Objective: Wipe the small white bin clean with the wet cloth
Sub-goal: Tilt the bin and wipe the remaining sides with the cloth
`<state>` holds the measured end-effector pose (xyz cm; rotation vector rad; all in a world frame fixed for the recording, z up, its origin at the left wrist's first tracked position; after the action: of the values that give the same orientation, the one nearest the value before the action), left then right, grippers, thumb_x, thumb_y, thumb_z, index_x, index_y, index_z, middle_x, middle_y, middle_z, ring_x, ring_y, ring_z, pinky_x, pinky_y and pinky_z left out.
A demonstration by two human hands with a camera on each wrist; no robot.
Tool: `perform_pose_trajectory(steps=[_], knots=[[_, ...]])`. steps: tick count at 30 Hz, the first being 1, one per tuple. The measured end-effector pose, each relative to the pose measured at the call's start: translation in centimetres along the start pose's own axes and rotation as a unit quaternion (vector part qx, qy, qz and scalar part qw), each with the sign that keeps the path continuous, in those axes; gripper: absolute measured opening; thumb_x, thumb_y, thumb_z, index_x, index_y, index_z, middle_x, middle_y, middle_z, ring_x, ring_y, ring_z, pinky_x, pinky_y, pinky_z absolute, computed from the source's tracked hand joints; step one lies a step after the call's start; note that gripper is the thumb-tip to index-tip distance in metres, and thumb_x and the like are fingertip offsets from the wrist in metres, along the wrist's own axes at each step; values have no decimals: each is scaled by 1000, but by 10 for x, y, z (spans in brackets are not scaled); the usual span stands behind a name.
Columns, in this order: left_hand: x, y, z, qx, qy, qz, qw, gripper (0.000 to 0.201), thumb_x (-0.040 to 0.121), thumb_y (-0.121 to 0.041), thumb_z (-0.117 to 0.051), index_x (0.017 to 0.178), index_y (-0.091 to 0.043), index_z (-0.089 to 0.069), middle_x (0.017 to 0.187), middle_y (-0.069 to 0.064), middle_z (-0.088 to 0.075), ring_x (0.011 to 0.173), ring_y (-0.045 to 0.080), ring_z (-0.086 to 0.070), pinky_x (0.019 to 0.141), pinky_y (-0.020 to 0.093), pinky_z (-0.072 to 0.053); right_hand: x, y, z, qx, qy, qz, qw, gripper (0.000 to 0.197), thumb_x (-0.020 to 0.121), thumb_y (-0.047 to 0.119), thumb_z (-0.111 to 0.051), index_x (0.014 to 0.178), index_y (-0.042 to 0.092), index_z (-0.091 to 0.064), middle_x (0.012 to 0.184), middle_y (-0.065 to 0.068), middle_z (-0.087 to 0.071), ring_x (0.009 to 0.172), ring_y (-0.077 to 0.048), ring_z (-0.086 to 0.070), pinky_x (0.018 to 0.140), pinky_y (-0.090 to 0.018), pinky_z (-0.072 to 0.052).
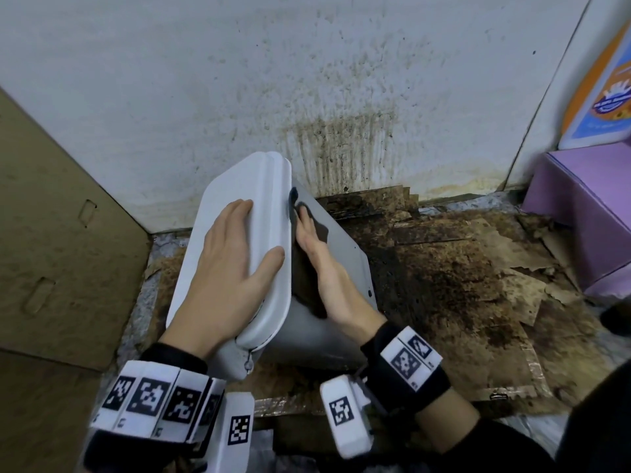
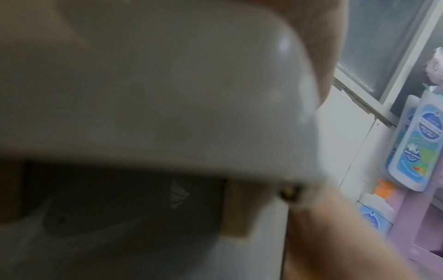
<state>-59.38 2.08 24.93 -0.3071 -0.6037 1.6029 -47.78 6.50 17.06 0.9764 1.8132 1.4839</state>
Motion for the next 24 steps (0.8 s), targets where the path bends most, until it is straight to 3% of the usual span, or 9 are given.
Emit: perform_pose_trajectory(steps=[4,7,10,13,15,17,20,24], knots=[[0,-4,0,10,0,-9,1000,88,87,-65,-34,160,-19,-19,166,-3,-20,152,10,-15,119,23,-10,15,-20,23,-142,10,20,990,48,114,39,-18,156,45,3,171,21,11,154,9,9,129,-28,2],[-2,-4,0,5,5,-7,1000,86,88,-65,-35,160,-22,-17,166,-7,-17,152,6,-12,120,23,-9,27,-59,62,-166,-29,-26,985,47,114,34,-19,154,43,6,168,20,16,156,2,13,129,-30,6],[-2,-4,0,5,2,-12,1000,83,90,-64,-36,160,-24,-16,166,-10,-16,153,4,-10,121,23,-8,29,-104,101,-175,-62,-103,977,53,114,37,-17,160,35,8,169,17,16,156,-2,14,127,-29,8],[-1,-5,-1,4,4,-11,1000,81,91,-63,-37,160,-26,-15,166,-13,-15,153,2,-9,121,23,-8,26,-144,130,-164,-89,-148,971,57,113,42,-18,163,30,6,172,12,15,158,-5,12,130,-36,6],[-1,-7,-2,5,4,-14,1000,79,93,-61,-39,160,-27,-15,166,-13,-15,153,3,-9,121,23,-8,28,-161,140,-152,-102,-160,970,67,107,56,-20,165,32,2,173,13,9,158,-4,8,131,-42,1],[-1,-8,-2,8,2,-15,1000,78,94,-59,-41,160,-27,-16,165,-12,-16,153,3,-9,121,23,-8,31,-165,141,-133,-118,-168,970,75,100,62,-24,165,32,-1,173,14,3,159,-4,3,131,-44,-2],[-2,-9,-1,12,0,-15,1000,78,93,-60,-39,160,-25,-17,165,-10,-17,153,4,-10,122,23,-9,32,-147,135,-89,-157,-175,968,59,112,36,-26,166,22,-6,174,7,-2,159,-10,-4,131,-40,-4],[-3,-10,-1,12,1,-11,1000,78,93,-59,-39,160,-26,-16,166,-11,-15,153,4,-9,120,22,-8,40,-97,108,-72,-148,-135,977,55,114,29,-25,166,22,-8,173,9,-3,159,-8,-5,129,-31,-4]])
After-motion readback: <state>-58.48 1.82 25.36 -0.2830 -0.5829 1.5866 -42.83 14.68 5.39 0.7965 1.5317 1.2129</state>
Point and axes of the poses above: each hand's wrist, its own x-axis towards the middle knuckle, its own z-axis out of the back of the hand, y = z × x, the point moved 8 cm from there along x, towards the middle knuckle
